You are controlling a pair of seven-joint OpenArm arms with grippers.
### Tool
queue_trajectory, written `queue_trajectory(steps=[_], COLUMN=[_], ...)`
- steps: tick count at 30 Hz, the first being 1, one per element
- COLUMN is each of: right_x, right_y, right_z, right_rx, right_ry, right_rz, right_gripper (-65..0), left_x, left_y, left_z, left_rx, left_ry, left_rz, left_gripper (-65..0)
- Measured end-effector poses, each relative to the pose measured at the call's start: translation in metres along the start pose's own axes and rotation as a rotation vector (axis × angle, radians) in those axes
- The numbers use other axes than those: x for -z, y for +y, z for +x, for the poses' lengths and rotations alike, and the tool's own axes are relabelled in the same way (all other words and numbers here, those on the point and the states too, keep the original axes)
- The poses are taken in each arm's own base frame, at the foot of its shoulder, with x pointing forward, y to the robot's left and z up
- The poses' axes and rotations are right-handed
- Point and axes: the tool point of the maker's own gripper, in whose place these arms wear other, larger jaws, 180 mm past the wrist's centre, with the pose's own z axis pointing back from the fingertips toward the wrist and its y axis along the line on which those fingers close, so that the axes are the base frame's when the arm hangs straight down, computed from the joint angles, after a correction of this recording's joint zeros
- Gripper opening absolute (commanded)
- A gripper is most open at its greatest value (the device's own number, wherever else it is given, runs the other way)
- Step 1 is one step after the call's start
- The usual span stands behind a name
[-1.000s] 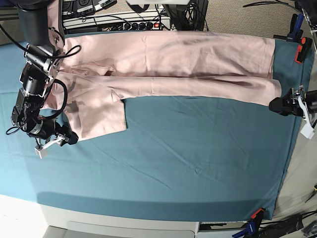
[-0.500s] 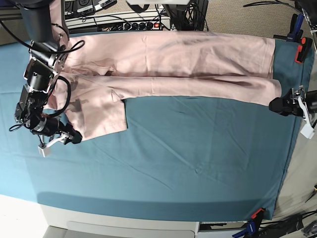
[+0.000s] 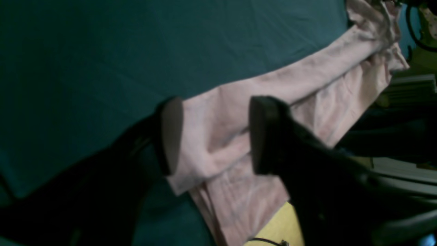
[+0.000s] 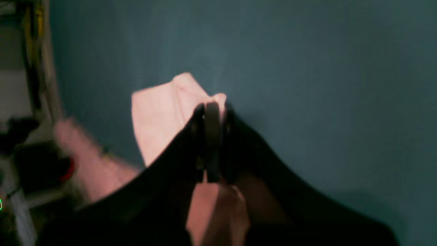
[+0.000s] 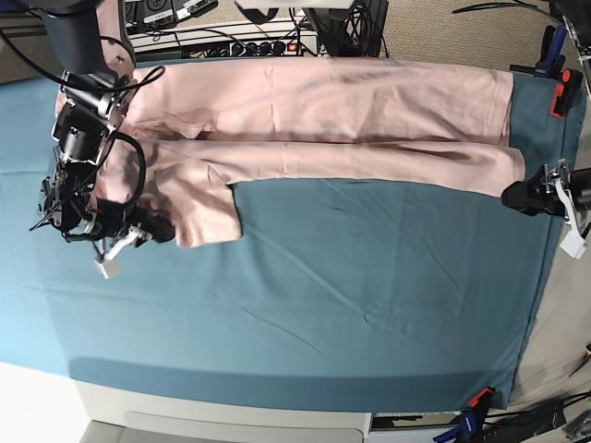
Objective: Fold the T-shirt properly
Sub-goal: 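Release the folded edge and move the right gripper along the sleeve, then fold the sleeve end of the strip inward with the right gripper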
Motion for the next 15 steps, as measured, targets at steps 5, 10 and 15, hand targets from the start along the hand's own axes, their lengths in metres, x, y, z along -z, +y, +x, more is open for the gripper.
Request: queue_trajectory(steps=[5, 10, 15], right_x=[-0.022, -0.024, -0.033], right_y=[0.047, 0.046, 0.056], right_z=[0.043, -0.001, -0.039], right_rx=[-0.099, -0.136, -0.207], right_ry=[-0.226, -0.201, -0.184], right_rz=[0.162, 0.146, 0.129], right_gripper=[-65.0, -65.0, -65.0], left_x=[0.0, 0.0, 0.0], left_y=[0.0, 0.0, 0.0], left_z=[0.0, 0.0, 0.0], left_rx=[0.0, 0.0, 0.0], left_ry=[0.0, -0.001, -0.001], left_rz=[0.0, -0.001, -0.001], left_gripper=[-35.9, -35.9, -35.9])
